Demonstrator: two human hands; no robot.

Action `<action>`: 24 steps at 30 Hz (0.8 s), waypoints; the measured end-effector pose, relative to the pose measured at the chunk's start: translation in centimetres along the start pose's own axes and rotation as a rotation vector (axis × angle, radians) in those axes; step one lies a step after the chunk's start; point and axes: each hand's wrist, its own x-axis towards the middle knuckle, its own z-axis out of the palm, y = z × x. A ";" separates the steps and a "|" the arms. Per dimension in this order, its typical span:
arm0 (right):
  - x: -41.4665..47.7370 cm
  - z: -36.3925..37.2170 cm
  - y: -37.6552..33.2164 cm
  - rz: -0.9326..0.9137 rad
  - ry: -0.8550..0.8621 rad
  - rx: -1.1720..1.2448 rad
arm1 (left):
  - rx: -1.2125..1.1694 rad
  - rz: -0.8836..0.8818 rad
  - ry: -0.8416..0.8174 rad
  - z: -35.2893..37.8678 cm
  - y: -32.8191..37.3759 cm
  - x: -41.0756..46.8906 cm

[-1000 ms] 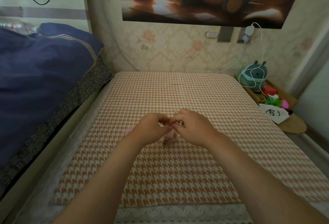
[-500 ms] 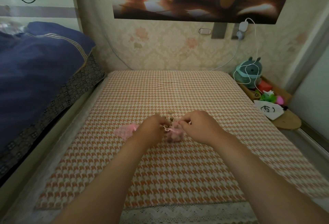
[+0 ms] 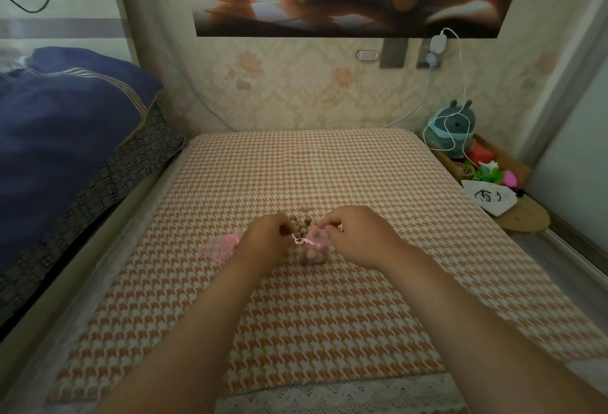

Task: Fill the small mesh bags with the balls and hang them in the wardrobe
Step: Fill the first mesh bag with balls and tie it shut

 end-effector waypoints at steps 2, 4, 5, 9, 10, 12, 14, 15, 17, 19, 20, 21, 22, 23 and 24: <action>-0.1 -0.1 -0.2 0.005 -0.004 0.017 | -0.128 -0.029 0.106 -1.1 1.1 0.0; -0.1 -0.1 -0.3 0.009 -0.011 0.022 | -0.239 -0.015 0.192 -2.2 2.7 -0.1; -0.1 -0.1 -0.4 0.010 -0.012 0.022 | -0.280 0.013 0.200 -2.6 3.6 -0.3; 0.0 -0.1 -0.4 0.045 -0.023 0.034 | -0.285 0.100 0.048 -2.5 5.8 -1.4; -0.1 -0.1 -0.4 0.054 -0.025 0.030 | -0.252 0.104 0.034 -2.3 6.0 -1.6; -0.2 -0.1 -0.3 0.059 -0.026 0.022 | -0.186 0.098 0.042 -2.1 6.2 -1.9; -0.3 -0.2 -0.2 0.059 -0.025 0.026 | -0.122 0.093 0.036 -2.0 6.2 -2.0; -0.3 -0.2 -0.2 0.060 -0.024 0.028 | -0.089 0.090 0.017 -2.1 6.2 -2.1; -0.3 -0.3 -0.2 0.060 -0.023 0.029 | -0.015 0.079 -0.027 -2.1 6.2 -2.2; -0.4 -0.3 -0.2 0.054 -0.021 0.026 | 0.037 0.052 -0.065 -2.1 6.1 -2.2; -0.4 -0.2 -0.2 0.048 -0.021 0.021 | 0.044 0.044 -0.077 -2.2 6.1 -2.2; -0.4 -0.2 -0.3 0.046 -0.023 0.018 | 0.038 0.040 -0.085 -2.3 6.1 -2.1; -0.4 -0.2 -0.4 0.043 -0.024 0.021 | 0.030 0.040 -0.086 -2.3 6.1 -2.0; -0.4 -0.3 -0.5 0.043 -0.025 0.033 | 0.029 0.036 -0.082 -2.4 6.1 -1.9; -0.4 -0.3 -0.7 0.038 -0.022 0.056 | 0.031 0.029 -0.074 -2.6 6.1 -1.9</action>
